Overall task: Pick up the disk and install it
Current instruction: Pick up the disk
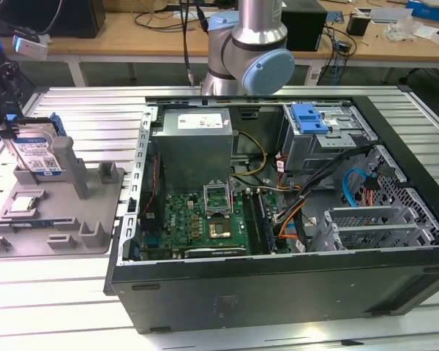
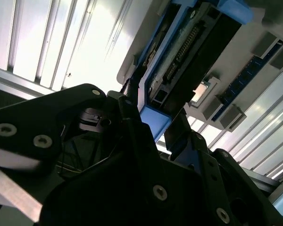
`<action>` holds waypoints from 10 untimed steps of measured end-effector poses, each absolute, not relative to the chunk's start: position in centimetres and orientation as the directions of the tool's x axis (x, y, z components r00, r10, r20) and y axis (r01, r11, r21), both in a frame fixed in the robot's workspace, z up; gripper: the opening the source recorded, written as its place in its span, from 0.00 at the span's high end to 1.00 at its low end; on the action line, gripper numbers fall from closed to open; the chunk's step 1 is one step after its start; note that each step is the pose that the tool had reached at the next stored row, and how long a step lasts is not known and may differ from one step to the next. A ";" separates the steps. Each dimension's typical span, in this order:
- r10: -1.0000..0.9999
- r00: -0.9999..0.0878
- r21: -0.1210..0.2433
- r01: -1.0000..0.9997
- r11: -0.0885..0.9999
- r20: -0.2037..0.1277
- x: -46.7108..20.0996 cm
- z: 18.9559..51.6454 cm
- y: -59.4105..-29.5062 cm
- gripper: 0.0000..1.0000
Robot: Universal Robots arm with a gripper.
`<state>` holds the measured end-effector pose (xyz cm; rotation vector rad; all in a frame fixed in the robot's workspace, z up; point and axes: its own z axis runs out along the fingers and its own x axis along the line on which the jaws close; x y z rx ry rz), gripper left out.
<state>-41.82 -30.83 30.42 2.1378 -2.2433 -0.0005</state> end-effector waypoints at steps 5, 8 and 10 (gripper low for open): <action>-0.998 -0.048 0.030 -0.998 0.049 0.031 -41.8 30.3 -30.8 0.52; -0.998 -0.048 0.030 -0.998 0.049 0.031 -41.8 30.3 -30.8 0.52; -0.998 -0.048 0.030 -0.998 0.049 0.031 -41.8 30.3 -30.8 0.53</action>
